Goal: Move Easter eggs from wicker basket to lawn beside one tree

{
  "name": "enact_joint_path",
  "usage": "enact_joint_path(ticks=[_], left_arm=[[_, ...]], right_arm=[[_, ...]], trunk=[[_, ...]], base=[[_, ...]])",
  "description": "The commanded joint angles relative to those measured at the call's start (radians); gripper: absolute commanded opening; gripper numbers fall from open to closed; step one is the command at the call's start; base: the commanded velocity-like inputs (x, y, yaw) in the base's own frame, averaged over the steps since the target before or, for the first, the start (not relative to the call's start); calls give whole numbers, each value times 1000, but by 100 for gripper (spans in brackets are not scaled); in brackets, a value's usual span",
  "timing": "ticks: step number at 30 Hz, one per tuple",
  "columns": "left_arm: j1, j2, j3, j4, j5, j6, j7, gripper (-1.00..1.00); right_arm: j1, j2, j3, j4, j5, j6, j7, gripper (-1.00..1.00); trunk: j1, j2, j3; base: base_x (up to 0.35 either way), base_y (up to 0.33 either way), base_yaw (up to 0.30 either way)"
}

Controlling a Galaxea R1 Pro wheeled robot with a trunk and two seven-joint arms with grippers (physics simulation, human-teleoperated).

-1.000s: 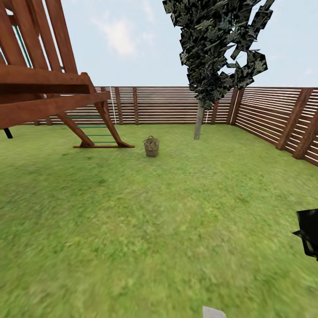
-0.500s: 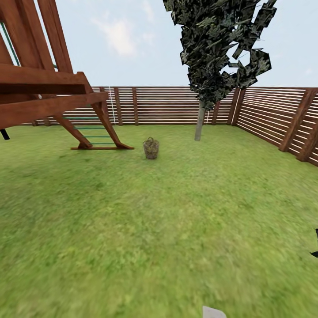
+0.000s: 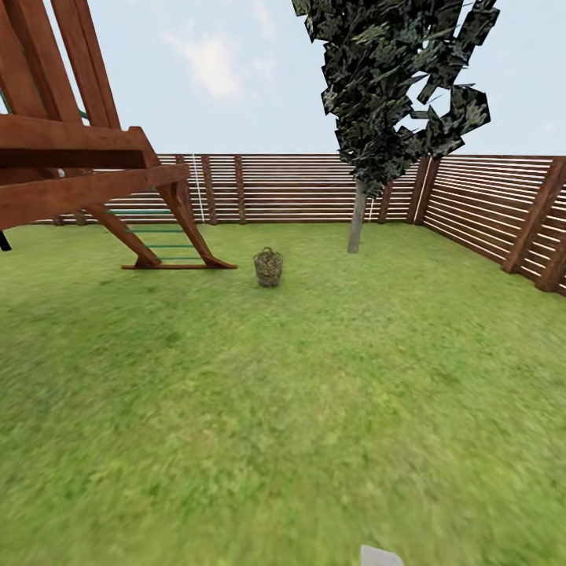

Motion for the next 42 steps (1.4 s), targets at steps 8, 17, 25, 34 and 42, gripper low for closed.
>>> enact_joint_path(ticks=[8, 17, 25, 34, 42], left_arm=[[-1, 0, -2, 1, -1, -3, 3, 100], [-1, 0, -2, 1, -1, -3, 3, 100], [-1, 0, -3, 1, -1, -3, 3, 100], [-1, 0, -2, 1, -1, -3, 3, 100], [-1, 1, -2, 1, -1, -3, 3, 100]], right_arm=[[0, 0, 0, -1, -7, 0, -3, 100], [0, 0, 0, -1, -7, 0, -3, 100], [0, 0, 0, -1, -7, -1, -3, 100], [0, 0, 0, -1, -7, -1, -3, 100], [0, 0, 0, -1, -7, -1, -3, 100]], trunk=[[1, -1, -1], [1, -1, -1], [1, -1, -1], [1, -1, -1], [1, -1, -1]], base=[[291, 0, 0], [291, 0, 0], [290, 0, 0], [290, 0, 0], [290, 0, 0]])
